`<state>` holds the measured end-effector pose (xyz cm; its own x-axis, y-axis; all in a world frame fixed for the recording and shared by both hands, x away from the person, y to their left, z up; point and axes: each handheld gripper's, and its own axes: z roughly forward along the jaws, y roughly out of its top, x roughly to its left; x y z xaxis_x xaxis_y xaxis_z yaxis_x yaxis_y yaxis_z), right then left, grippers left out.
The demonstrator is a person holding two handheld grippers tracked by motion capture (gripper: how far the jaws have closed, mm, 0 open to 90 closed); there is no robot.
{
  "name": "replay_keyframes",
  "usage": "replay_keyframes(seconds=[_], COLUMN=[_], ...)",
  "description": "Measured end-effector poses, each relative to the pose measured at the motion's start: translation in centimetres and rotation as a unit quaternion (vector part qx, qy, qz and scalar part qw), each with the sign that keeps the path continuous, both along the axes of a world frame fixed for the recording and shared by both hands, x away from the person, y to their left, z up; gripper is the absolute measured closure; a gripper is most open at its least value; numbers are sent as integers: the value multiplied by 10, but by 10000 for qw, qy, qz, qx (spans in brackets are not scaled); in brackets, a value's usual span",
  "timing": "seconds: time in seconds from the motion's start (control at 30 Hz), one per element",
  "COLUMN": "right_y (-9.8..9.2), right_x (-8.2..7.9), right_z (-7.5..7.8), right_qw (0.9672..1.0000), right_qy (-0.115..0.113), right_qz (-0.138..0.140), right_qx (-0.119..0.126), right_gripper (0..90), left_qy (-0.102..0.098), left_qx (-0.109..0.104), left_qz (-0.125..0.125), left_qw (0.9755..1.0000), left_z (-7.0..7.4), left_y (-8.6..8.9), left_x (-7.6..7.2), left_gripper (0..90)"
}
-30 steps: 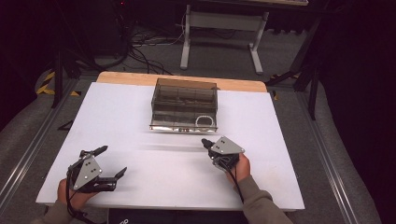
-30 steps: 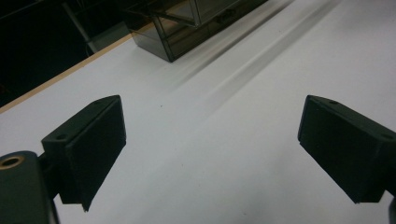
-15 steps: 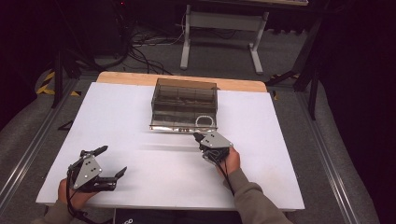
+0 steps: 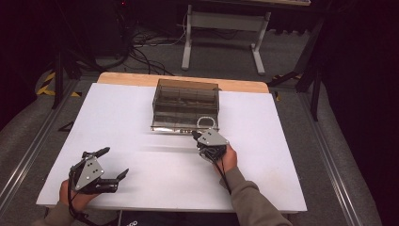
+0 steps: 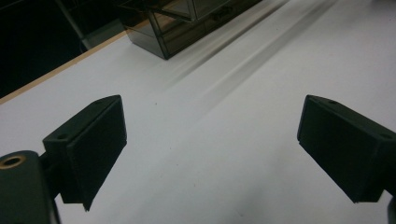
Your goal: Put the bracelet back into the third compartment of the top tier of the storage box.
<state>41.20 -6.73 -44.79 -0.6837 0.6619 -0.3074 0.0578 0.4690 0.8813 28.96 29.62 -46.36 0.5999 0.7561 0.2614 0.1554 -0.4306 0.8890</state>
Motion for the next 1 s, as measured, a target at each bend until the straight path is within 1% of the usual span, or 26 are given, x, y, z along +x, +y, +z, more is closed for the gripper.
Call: replay_keyframes(seconds=[0.1,0.13,0.23,0.37,0.43,0.53,0.6,0.77,0.8,0.83,0.87,0.9,0.93,1.0], right_y=[2,3,4,5,7,9,9,10,11,11,11,12,13,13], right_x=[0,0,1,2,3,6,8,13,14,15,15,16,16,17], right_z=[1,1,0,0,-2,-2,-1,0,0,0,0,-1,-2,-2], right_qw=[10000,10000,10000,10000,9999,9998,9998,9997,9997,9997,9997,9996,9996,9996], right_qy=[-8,-24,-29,-69,-83,-108,-37,-61,-79,-98,-98,-133,-129,-133], right_qz=[12,-5,5,-7,-55,-169,-171,-215,-231,-241,-241,-250,-256,-266], right_qx=[14,5,15,-18,-56,-17,28,63,49,39,39,-22,-25,-32], right_gripper=[900,900,900,900,900,900,900,900,900,900,900,900,900,900], left_qy=[14,0,29,4,7,18,10,15,6,37,25,2,-4,0], left_qx=[-7,23,1,25,28,49,24,17,13,-37,-31,-4,-42,-42], left_qz=[-13,-15,-36,-23,-31,-50,-33,-38,-36,-72,-58,-59,-41,-42], left_qw=[10000,10000,10000,10000,10000,10000,10000,10000,10000,10000,10000,10000,10000,10000], left_z=[0,0,-1,-1,-1,-1,-1,-1,-1,-1,-1,0,0,0], left_y=[-1,-1,-1,0,-1,0,0,0,0,0,0,1,1,1], left_x=[0,1,1,1,1,2,2,1,1,1,1,1,1,1], left_gripper=[92,92,92,91,92,92,92,91,91,91,91,91,91,91])
